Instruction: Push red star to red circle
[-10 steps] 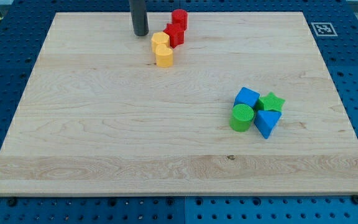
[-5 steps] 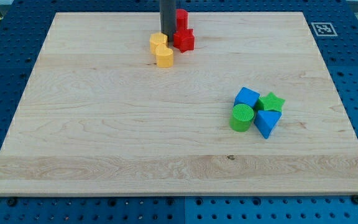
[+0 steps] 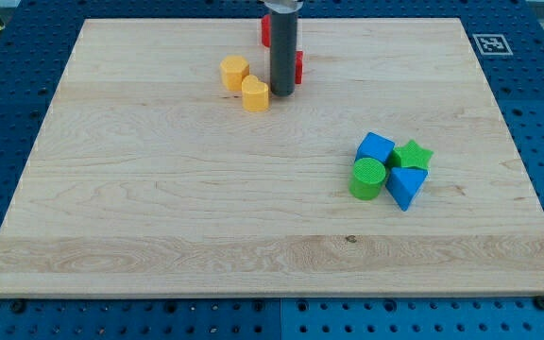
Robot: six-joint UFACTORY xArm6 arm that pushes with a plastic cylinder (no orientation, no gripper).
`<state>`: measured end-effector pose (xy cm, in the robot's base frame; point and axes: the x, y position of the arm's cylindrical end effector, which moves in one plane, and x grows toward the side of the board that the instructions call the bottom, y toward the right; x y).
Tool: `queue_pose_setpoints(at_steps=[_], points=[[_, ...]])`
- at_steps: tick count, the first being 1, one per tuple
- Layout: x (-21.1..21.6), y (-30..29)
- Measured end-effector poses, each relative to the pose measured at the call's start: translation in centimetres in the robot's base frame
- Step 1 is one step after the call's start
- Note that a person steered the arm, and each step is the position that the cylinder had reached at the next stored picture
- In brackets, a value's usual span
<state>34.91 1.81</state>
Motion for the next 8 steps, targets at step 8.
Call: queue_pose_setpoints(at_steps=[8], points=[[-3.2,-3.1]])
